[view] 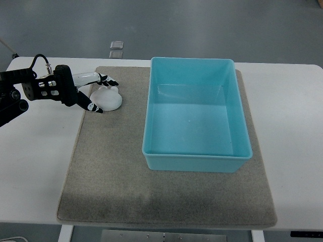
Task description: Place white toy into blue box with left hand
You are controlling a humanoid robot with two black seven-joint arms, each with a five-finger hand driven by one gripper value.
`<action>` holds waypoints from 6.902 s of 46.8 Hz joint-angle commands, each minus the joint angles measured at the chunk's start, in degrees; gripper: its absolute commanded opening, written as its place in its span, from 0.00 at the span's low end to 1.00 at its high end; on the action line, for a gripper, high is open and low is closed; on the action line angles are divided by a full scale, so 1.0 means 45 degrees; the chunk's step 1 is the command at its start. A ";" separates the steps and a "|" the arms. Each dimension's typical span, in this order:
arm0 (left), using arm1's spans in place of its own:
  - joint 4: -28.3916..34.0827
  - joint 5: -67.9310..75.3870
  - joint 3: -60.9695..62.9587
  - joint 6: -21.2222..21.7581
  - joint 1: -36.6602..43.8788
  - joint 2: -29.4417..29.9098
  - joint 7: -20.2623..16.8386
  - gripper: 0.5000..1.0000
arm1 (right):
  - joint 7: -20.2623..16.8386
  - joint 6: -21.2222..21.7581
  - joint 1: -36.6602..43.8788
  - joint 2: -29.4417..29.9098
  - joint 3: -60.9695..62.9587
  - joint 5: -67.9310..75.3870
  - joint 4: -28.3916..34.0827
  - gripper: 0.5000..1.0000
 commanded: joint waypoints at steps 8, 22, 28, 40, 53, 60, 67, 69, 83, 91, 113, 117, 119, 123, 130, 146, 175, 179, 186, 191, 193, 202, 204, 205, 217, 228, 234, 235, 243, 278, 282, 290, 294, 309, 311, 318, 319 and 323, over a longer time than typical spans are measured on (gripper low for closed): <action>-0.0002 0.0481 0.0000 0.0012 0.0075 -0.0272 -0.0006 0.48 | 0.0000 0.0000 0.0000 0.0000 0.0000 0.0000 0.0000 0.87; 0.0018 0.0501 0.0000 0.0012 0.0056 -0.0488 -0.0025 0.26 | 0.0001 0.0000 0.0000 0.0000 0.0000 0.0000 0.0000 0.87; 0.0018 0.0500 -0.0020 0.0070 -0.0022 -0.0488 -0.0006 0.08 | 0.0000 0.0000 0.0000 0.0000 0.0000 0.0000 0.0000 0.87; 0.0037 0.0481 -0.0020 0.0090 -0.0315 -0.0449 -0.0006 0.00 | 0.0000 0.0000 0.0000 0.0000 0.0000 0.0000 0.0000 0.87; 0.0057 0.0754 -0.0020 0.0090 -0.0842 -0.0293 -0.0005 0.00 | 0.0020 0.0000 0.0000 0.0000 0.0000 0.0000 0.0000 0.87; 0.0076 0.0872 -0.0234 0.0479 -0.1389 -0.0195 0.0014 0.00 | 0.0001 0.0000 0.0000 0.0000 0.0000 0.0000 0.0000 0.87; 0.0076 0.0774 -0.0254 0.1457 -0.1994 -0.0136 0.0014 0.00 | 0.0000 0.0000 0.0000 0.0000 0.0000 0.0000 0.0000 0.87; 0.0076 0.0755 -0.0273 0.1496 -0.2189 -0.0136 0.0014 0.00 | 0.0000 0.0000 0.0000 0.0000 0.0000 0.0000 0.0000 0.87; -0.0664 0.0735 -0.0391 0.1321 -0.3284 0.0098 0.0014 0.00 | 0.0000 0.0000 0.0000 0.0000 0.0000 0.0000 0.0000 0.87; -0.1856 0.0754 -0.0371 0.1262 -0.3636 0.0371 0.0014 0.00 | 0.0000 0.0000 0.0000 0.0000 0.0000 0.0000 0.0000 0.87; -0.4006 0.0891 0.0233 0.1223 -0.3968 -0.0155 0.0014 0.00 | 0.0000 0.0000 0.0000 0.0000 0.0000 0.0000 0.0000 0.87; -0.3908 0.0989 0.0468 0.1359 -0.3968 -0.0585 0.0014 0.00 | 0.0000 0.0000 0.0000 0.0000 0.0000 0.0000 0.0000 0.87; -0.3869 0.1008 0.0469 0.1379 -0.3968 -0.0722 0.0034 0.00 | 0.0000 0.0000 0.0000 0.0000 0.0000 0.0000 0.0000 0.87; -0.3752 0.1008 0.0527 0.1379 -0.3910 -0.1151 0.0111 0.00 | 0.0000 0.0000 0.0000 0.0000 0.0000 0.0000 0.0000 0.87; -0.3284 0.1008 0.1191 0.1476 -0.3948 -0.1952 0.0190 0.00 | 0.0000 0.0000 0.0000 0.0000 0.0000 0.0000 0.0000 0.87; -0.2639 0.1360 0.1699 0.2024 -0.3792 -0.3143 0.0327 0.00 | 0.0000 0.0000 0.0000 0.0000 0.0000 0.0000 0.0000 0.87; -0.1877 0.2063 0.2051 0.2335 -0.3167 -0.4062 0.0327 0.80 | 0.0000 0.0000 0.0000 0.0000 0.0000 0.0000 0.0000 0.87; -0.1877 0.1985 0.2051 0.2998 -0.3167 -0.4043 0.0307 0.97 | 0.0000 0.0000 0.0000 0.0000 0.0000 0.0000 0.0000 0.87; -0.1916 0.1810 0.2031 0.3742 -0.3030 -0.3984 0.0307 0.99 | 0.0000 0.0000 0.0000 0.0000 0.0000 0.0000 0.0000 0.87; -0.1916 0.1244 0.2031 0.3762 -0.3050 -0.3887 0.0307 0.99 | 0.0000 0.0000 0.0000 0.0000 0.0000 0.0000 0.0000 0.87; -0.1896 0.0854 0.1992 0.3762 -0.3069 -0.3867 0.0307 0.99 | 0.0000 0.0000 0.0000 0.0000 0.0000 0.0000 0.0000 0.87; -0.1818 -0.2581 0.1855 0.3762 -0.3186 -0.3575 0.0327 0.99 | 0.0000 0.0000 0.0000 0.0000 0.0000 0.0000 0.0000 0.87; -0.1780 -0.3343 0.1836 0.3762 -0.3206 -0.3457 0.0327 0.99 | 0.0000 0.0000 0.0000 0.0000 0.0000 0.0000 0.0000 0.87; -0.1721 -0.3676 0.1797 0.3762 -0.3225 -0.3437 0.0327 0.99 | 0.0000 0.0000 0.0000 0.0000 0.0000 0.0000 0.0000 0.87; -0.0569 -0.7327 0.1113 0.3547 -0.3050 -0.3028 0.0327 0.99 | 0.0000 0.0000 0.0000 0.0000 0.0000 0.0000 0.0000 0.87; 0.0251 -1.1606 0.1133 0.2084 -0.2991 -0.2325 0.0327 0.99 | 0.0000 0.0000 0.0000 0.0000 0.0000 0.0000 0.0000 0.87; 0.0973 -1.3072 0.1113 0.0600 -0.2680 -0.2090 0.0327 0.99 | 0.0000 0.0000 0.0000 0.0000 0.0000 0.0000 0.0000 0.87; 0.1149 -1.3286 0.1094 0.0385 -0.2601 -0.2090 0.0327 0.99 | 0.0000 0.0000 0.0000 0.0000 0.0000 0.0000 0.0000 0.87; 0.2730 -1.5356 0.1094 -0.1762 -0.2425 -0.2070 0.0366 0.99 | 0.0000 0.0000 0.0000 0.0000 0.0000 0.0000 0.0000 0.87; 0.6014 -1.9634 -0.0723 -0.5461 -0.0296 -0.2831 0.2903 0.99 | 0.0000 0.0000 0.0000 0.0000 0.0000 0.0000 0.0000 0.87; 0.6033 -2.0377 -0.0723 -0.5461 -0.0199 -0.3007 0.3567 0.99 | 0.0000 0.0000 0.0000 0.0000 0.0000 0.0000 0.0000 0.87; 0.6014 -2.0983 -0.0762 -0.5461 -0.0140 -0.3027 0.4154 0.99 | 0.0000 0.0000 0.0000 0.0000 0.0000 0.0000 0.0000 0.87; 0.5975 -2.0964 -0.0859 -0.5461 -0.0140 -0.3008 0.4155 0.99 | 0.0000 0.0000 0.0000 0.0000 0.0000 0.0000 0.0000 0.87; 0.6014 -2.0945 -0.1366 -0.5461 -0.0120 -0.2890 0.4135 0.99 | 0.0000 0.0000 0.0000 0.0000 0.0000 0.0000 0.0000 0.87; 0.6014 -2.0925 -0.1542 -0.5461 -0.0120 -0.2890 0.4135 0.99 | 0.0000 0.0000 0.0000 0.0000 0.0000 0.0000 0.0000 0.87; 0.5956 -2.0808 -0.1777 -0.5461 -0.0120 -0.2890 0.4096 0.99 | 0.0000 0.0000 0.0000 0.0000 0.0000 0.0000 0.0000 0.87; 0.5955 -2.0808 -0.1777 -0.5461 -0.0120 -0.2890 0.4096 0.99 | 0.0000 0.0000 0.0000 0.0000 0.0000 0.0000 0.0000 0.87; 0.5936 -2.0827 -0.1797 -0.5461 -0.0120 -0.2891 0.4096 0.99 | 0.0000 0.0000 0.0000 0.0000 0.0000 0.0000 0.0000 0.87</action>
